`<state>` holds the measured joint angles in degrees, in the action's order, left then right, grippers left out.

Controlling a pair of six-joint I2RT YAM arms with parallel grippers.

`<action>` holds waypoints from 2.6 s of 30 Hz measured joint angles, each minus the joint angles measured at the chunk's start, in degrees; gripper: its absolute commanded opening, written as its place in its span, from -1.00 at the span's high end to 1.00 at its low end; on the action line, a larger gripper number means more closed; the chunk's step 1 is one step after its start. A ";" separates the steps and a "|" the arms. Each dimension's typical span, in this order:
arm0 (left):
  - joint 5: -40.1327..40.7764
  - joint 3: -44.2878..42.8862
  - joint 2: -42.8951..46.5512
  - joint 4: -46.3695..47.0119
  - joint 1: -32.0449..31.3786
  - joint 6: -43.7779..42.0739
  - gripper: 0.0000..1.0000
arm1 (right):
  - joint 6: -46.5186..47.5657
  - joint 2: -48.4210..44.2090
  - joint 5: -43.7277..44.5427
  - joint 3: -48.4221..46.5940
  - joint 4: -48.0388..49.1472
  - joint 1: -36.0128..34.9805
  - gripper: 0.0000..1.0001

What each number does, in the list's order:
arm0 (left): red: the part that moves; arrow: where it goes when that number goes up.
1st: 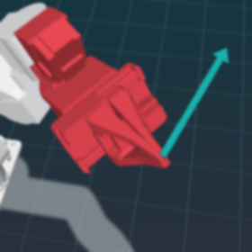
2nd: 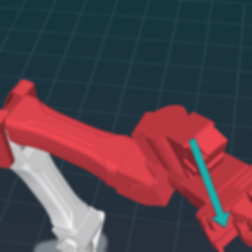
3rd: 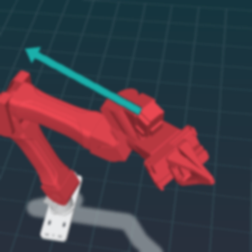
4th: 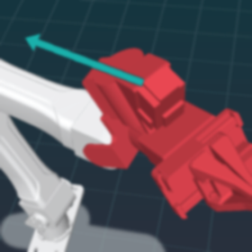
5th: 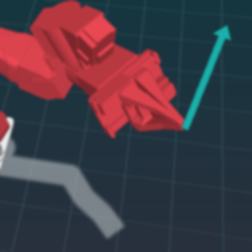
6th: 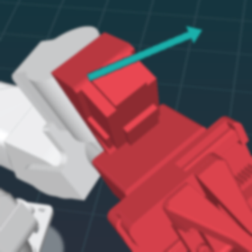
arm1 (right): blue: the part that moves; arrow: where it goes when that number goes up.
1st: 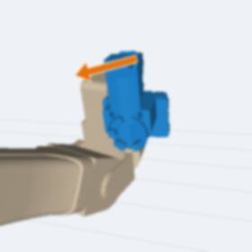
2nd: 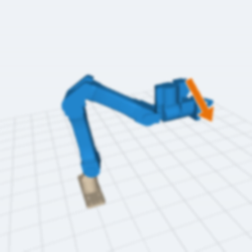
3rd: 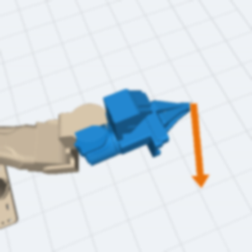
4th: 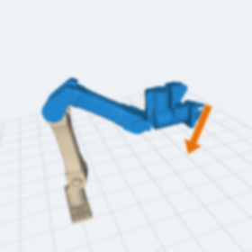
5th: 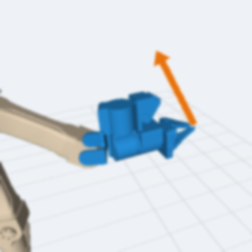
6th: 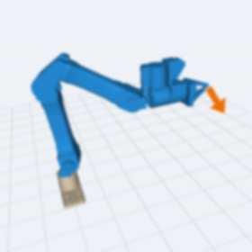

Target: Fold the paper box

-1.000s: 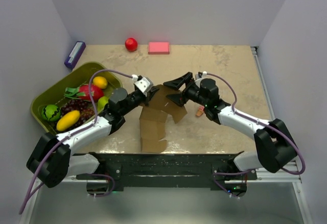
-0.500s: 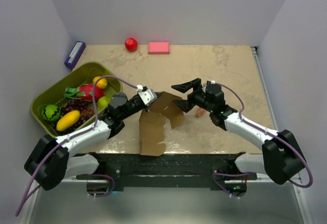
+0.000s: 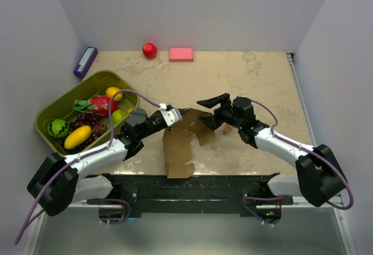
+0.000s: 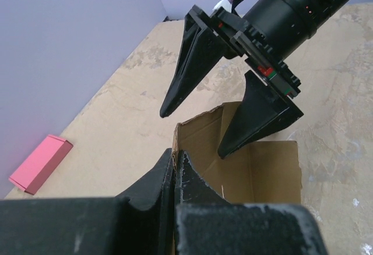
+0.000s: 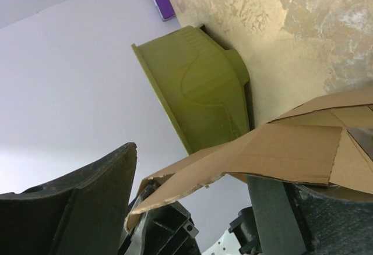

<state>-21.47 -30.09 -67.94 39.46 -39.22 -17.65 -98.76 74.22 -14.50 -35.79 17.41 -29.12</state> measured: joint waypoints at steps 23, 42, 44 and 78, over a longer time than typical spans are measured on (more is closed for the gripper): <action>0.24 -0.35 -2.47 -2.84 -1.84 2.05 -0.50 | -0.87 1.73 1.60 0.04 1.73 -0.11 0.88; 13.73 -6.80 7.67 -20.24 -1.84 20.11 -0.77 | -0.63 3.52 15.21 -0.76 -0.92 -5.64 1.00; 14.73 -6.78 8.09 -22.99 -1.84 21.14 -0.79 | -0.59 4.35 15.74 -0.96 -0.90 -5.95 1.00; 8.96 -14.16 -7.13 -43.60 4.35 19.04 1.00 | 4.98 2.08 20.57 -0.94 -2.58 -6.64 0.17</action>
<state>-12.51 -44.25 -75.07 -4.14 -34.87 1.39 -93.78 76.29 6.07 -36.73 14.83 -35.77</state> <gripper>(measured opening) 0.153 0.179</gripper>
